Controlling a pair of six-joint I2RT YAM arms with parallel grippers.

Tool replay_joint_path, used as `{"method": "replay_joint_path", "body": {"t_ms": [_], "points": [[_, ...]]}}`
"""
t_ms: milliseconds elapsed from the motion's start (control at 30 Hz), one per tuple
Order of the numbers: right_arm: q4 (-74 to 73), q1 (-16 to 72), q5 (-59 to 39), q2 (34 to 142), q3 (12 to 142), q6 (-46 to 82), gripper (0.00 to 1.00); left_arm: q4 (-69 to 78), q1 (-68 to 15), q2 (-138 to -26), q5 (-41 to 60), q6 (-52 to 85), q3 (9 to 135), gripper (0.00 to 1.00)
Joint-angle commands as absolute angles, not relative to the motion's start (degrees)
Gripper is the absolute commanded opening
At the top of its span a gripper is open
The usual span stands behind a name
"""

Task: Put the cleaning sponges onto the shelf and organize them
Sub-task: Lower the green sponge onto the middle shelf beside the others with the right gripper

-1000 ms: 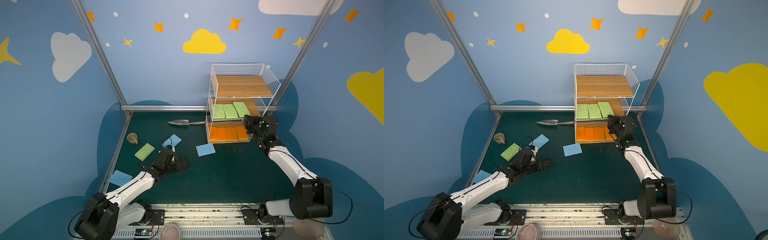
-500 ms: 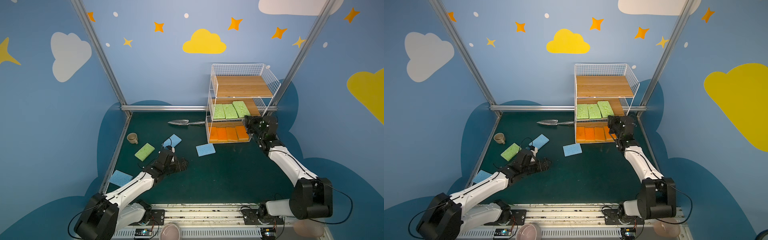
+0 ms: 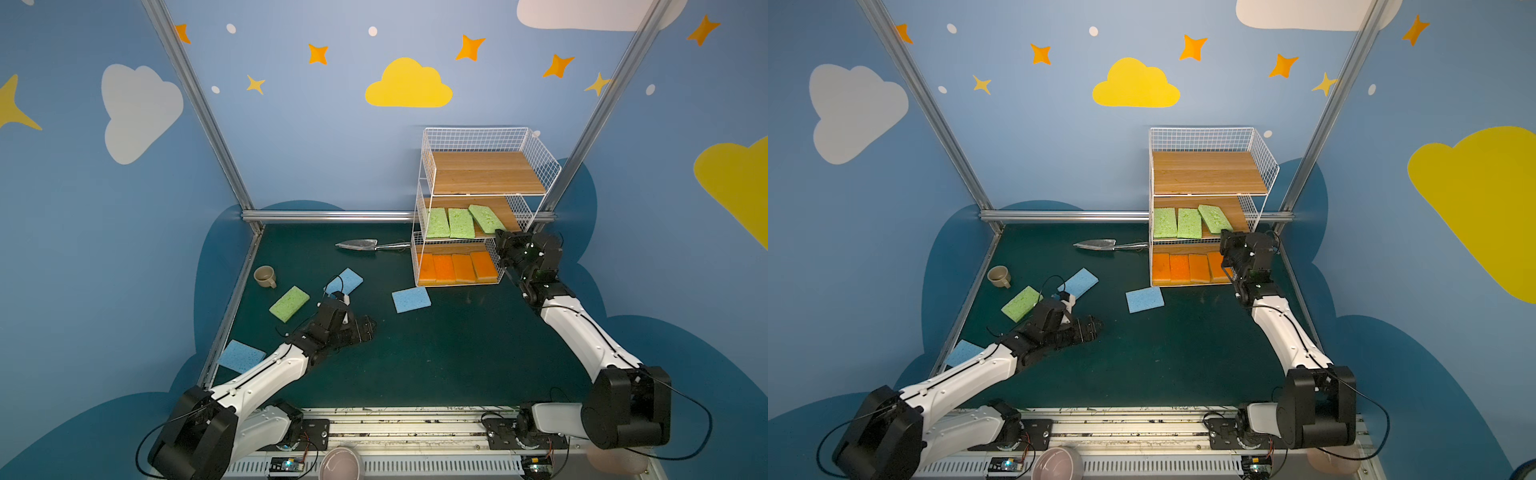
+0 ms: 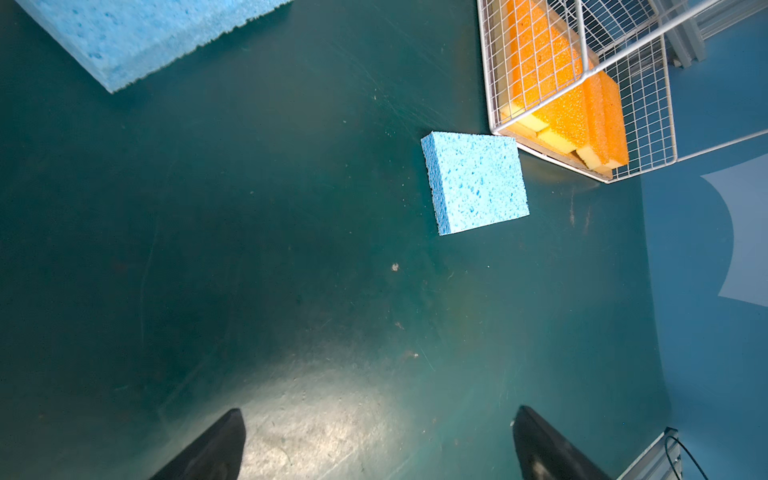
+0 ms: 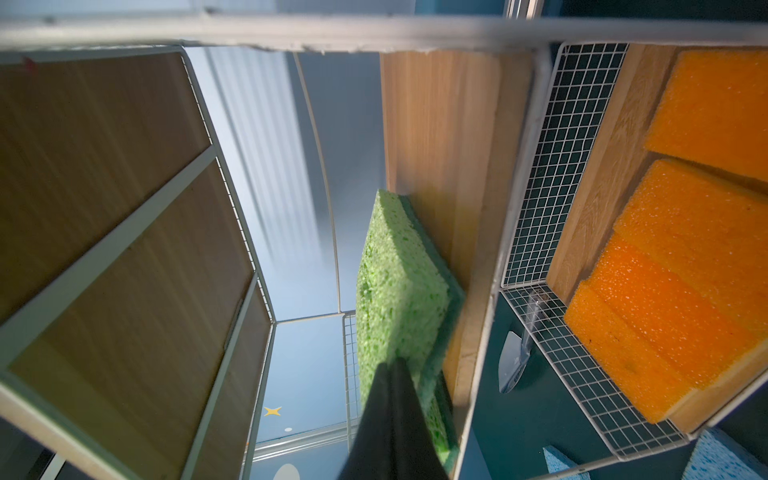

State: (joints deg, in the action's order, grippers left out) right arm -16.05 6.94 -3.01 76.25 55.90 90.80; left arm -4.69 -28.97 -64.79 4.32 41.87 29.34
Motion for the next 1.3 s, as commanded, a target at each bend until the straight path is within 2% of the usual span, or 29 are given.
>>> {"method": "replay_joint_path", "body": {"t_ms": [0,367,433,500,567,633,1267], "points": [[-17.52,6.4,-1.96,75.54,55.7,89.84,0.0,-4.84,-28.82,-64.3,4.22,41.9,28.66,1.0],[-17.4,5.97,-1.71,75.59,57.7,87.64,0.02,-5.32,-28.75,-64.11,4.04,41.57,29.09,1.0],[-17.33,5.8,-2.9,75.37,57.36,87.63,0.12,-5.27,-28.8,-64.04,4.06,41.56,29.09,1.0],[-17.65,5.51,-4.24,75.05,56.55,87.73,0.28,-5.18,-28.75,-64.16,4.2,41.56,29.09,0.99],[-18.07,5.53,-5.08,74.48,55.7,87.67,0.36,-5.17,-28.75,-64.33,4.22,41.41,29.1,0.99],[-18.11,5.38,-5.98,73.99,55.12,87.65,0.39,-4.99,-28.74,-64.48,4.39,41.46,29.09,1.0],[-19.68,5.32,-11.78,79.97,57.32,91.22,0.41,-4.17,-28.82,-65.24,4.48,41.65,28.66,0.99]]}}
